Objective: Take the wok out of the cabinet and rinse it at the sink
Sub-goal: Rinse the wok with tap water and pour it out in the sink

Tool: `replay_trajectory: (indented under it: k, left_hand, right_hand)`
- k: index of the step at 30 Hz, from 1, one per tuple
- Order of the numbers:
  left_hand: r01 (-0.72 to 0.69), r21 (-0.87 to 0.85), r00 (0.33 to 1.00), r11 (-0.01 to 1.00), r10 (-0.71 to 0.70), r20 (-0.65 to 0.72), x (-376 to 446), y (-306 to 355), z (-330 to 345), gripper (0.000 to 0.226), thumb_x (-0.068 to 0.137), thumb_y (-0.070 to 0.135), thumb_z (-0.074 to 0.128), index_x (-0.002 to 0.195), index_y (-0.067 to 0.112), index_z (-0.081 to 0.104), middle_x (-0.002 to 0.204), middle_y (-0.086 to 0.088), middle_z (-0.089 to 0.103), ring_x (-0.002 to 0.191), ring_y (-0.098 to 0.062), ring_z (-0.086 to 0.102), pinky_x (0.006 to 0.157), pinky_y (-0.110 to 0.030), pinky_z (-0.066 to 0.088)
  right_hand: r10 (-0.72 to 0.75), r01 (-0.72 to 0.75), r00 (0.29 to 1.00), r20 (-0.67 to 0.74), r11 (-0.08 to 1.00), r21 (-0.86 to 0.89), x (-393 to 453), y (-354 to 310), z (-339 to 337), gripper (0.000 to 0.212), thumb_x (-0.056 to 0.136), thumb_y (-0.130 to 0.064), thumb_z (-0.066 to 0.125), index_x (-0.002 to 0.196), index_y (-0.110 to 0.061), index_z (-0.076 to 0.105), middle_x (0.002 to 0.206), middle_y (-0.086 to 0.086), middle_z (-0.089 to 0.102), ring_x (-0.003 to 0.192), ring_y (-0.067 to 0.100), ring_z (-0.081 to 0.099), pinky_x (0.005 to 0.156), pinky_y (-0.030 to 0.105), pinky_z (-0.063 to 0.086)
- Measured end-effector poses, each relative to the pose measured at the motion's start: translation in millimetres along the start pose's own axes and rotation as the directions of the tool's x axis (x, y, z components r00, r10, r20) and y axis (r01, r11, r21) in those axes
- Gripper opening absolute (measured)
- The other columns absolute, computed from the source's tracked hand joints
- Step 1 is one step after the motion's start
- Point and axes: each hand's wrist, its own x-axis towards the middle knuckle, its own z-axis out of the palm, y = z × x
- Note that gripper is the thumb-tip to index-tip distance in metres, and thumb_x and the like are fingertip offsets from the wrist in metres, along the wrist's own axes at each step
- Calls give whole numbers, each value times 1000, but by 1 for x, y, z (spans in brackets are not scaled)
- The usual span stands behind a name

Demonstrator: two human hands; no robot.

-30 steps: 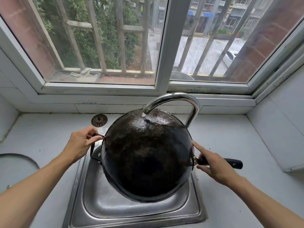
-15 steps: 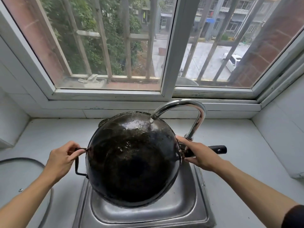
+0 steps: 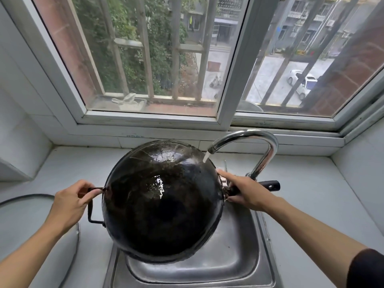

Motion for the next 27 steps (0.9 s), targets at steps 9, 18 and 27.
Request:
replay_trajectory:
  k: [9, 18, 27]
  left_hand:
    - [-23, -5, 1000, 1000, 23, 8, 9, 13, 9, 14, 79, 28, 78, 75, 28, 65, 72, 9, 70, 72, -2, 62, 62, -2, 36]
    - [-115, -47, 991, 992, 118, 60, 13, 49, 41, 18, 77, 29, 79, 71, 32, 62, 67, 9, 67, 69, -6, 62, 57, -4, 38]
    - [-182, -45, 971, 982, 187, 147, 19, 77, 75, 17, 77, 31, 79, 72, 29, 63, 64, 5, 65, 64, -15, 59, 54, -11, 37]
  right_hand:
    - [36, -36, 999, -34, 999, 22, -11, 6, 0, 100, 81, -16, 75, 146, -57, 11, 86, -26, 49, 81, -3, 53, 81, 25, 46]
    - [156, -153, 987, -45, 985, 77, -62, 29, 5, 100, 84, -18, 73, 143, -63, 5, 85, -24, 54, 81, 5, 55, 87, 32, 51]
    - [248, -239, 966, -68, 964, 116, -114, 48, 11, 102, 85, -24, 74, 144, -60, 0, 82, -11, 59, 78, 12, 57, 82, 31, 51]
